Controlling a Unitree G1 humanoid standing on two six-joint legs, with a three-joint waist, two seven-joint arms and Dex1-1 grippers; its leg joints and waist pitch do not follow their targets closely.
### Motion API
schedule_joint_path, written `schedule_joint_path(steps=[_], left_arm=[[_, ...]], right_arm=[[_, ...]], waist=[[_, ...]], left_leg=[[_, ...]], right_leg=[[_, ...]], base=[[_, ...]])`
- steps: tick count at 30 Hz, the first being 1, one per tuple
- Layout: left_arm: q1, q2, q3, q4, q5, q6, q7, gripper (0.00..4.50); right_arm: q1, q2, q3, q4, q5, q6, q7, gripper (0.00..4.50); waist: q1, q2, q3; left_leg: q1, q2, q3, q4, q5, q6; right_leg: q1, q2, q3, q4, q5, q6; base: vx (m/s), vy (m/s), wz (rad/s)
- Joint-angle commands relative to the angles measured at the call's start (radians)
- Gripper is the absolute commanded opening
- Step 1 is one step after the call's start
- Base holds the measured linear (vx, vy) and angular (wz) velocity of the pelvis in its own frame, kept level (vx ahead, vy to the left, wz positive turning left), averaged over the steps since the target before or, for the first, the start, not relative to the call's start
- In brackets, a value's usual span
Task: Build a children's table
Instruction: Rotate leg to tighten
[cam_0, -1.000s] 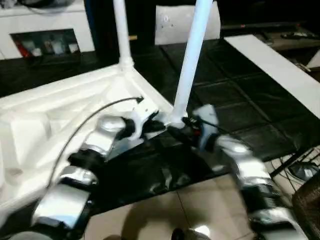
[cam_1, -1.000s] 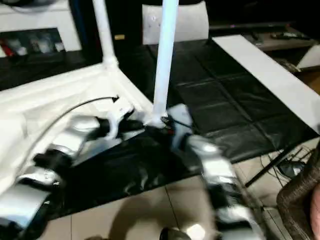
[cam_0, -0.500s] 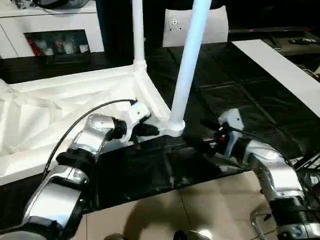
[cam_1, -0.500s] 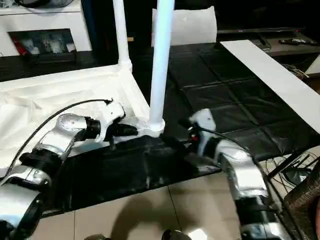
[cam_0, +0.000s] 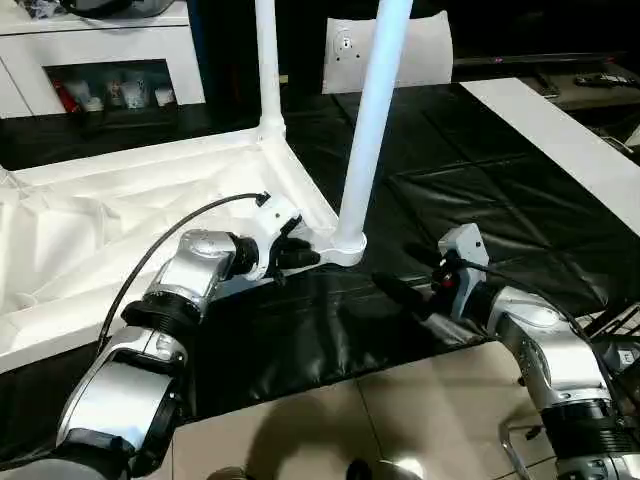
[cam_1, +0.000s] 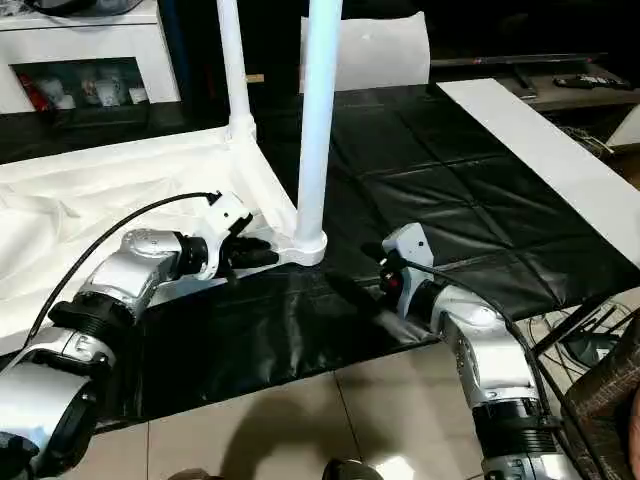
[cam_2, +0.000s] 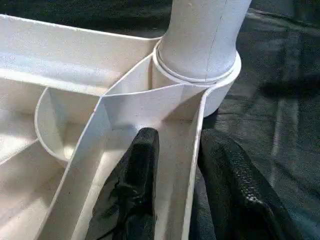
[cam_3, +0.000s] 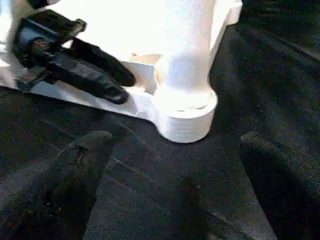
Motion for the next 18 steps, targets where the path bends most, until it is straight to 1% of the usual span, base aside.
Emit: schedule_joint_path(steps=[1,3,5,8,9,10,12,13,15,18], left_arm=[[-0.024,0.001,-0.001,0.004,0.010,0.033,0.003,1.74],[-0.023,0.003,-0.020,-0.002,0.015,0.046,-0.032,1.74],[-0.022,0.007,-0.035,-0.005,0.023,0.052,-0.050,1.74],[-0.028,0.012,-0.058,0.007,0.042,0.055,-0.061,1.74],[-0.031,0.012,-0.061,0.013,0.042,0.050,-0.063,1.46],[-0.032,0.012,-0.061,0.014,0.042,0.049,-0.064,1.46],[-0.035,0.012,-0.063,0.014,0.040,0.050,-0.076,1.32],[-0.036,0.012,-0.063,0.014,0.039,0.052,-0.081,1.21],[-0.040,0.013,-0.064,0.012,0.037,0.054,-0.095,0.97],[-0.043,0.015,-0.067,0.014,0.039,0.047,-0.104,0.75]], right_arm=[[0.007,-0.015,0.018,-0.027,0.011,0.010,0.021,4.50],[0.006,-0.018,0.025,-0.028,0.008,0.008,0.023,4.50],[0.004,-0.021,0.030,-0.027,0.006,0.005,0.027,4.50],[0.005,-0.025,0.041,-0.034,0.002,0.002,0.043,4.50],[0.006,-0.027,0.045,-0.038,0.001,0.001,0.044,4.50],[0.006,-0.027,0.045,-0.038,0.001,0.001,0.044,4.50],[0.006,-0.029,0.046,-0.039,0.001,0.002,0.042,4.50],[0.005,-0.029,0.047,-0.039,0.001,0.002,0.041,4.50],[0.004,-0.032,0.049,-0.035,-0.002,-0.004,0.037,4.50],[0.002,-0.033,0.049,-0.030,-0.009,-0.011,0.034,4.50]], waist=[[0.005,-0.014,-0.079],[0.004,-0.014,-0.079],[0.005,-0.012,-0.082],[0.006,-0.012,-0.083],[0.007,-0.010,-0.084],[0.007,-0.011,-0.084],[0.007,-0.011,-0.084],[0.008,-0.010,-0.083],[0.007,-0.010,-0.083],[0.008,-0.010,-0.083]], left_leg=[[-0.010,0.015,-0.001,-0.063,-0.140,0.094],[-0.008,0.016,-0.001,-0.063,-0.138,0.095],[-0.007,0.019,-0.002,-0.064,-0.131,0.097],[-0.008,0.022,-0.003,-0.065,-0.118,0.103],[-0.009,0.021,-0.002,-0.064,-0.112,0.105],[-0.010,0.021,-0.002,-0.064,-0.107,0.106],[-0.011,0.020,-0.001,-0.063,-0.105,0.107],[-0.010,0.021,-0.001,-0.064,-0.107,0.106],[-0.009,0.020,-0.001,-0.064,-0.117,0.102],[-0.009,0.020,-0.001,-0.063,-0.118,0.099]], right_leg=[[0.067,-0.055,0.041,-0.094,-0.517,-0.048],[0.065,-0.056,0.041,-0.097,-0.525,-0.046],[0.065,-0.057,0.043,-0.092,-0.501,-0.058],[0.067,-0.057,0.047,-0.084,-0.450,-0.079],[0.068,-0.057,0.048,-0.081,-0.432,-0.088],[0.070,-0.057,0.048,-0.080,-0.420,-0.093],[0.071,-0.057,0.048,-0.079,-0.413,-0.099],[0.070,-0.057,0.048,-0.079,-0.416,-0.101],[0.070,-0.058,0.047,-0.083,-0.435,-0.097],[0.071,-0.058,0.047,-0.082,-0.439,-0.093]], base=[[0.000,0.000,0.00],[0.000,0.000,0.00],[0.000,0.000,0.00],[0.000,0.000,0.00],[0.000,0.000,0.00],[0.000,0.000,0.00],[0.000,0.000,0.00],[0.000,0.000,0.00],[0.000,0.000,0.00],[0.000,0.000,0.00]])
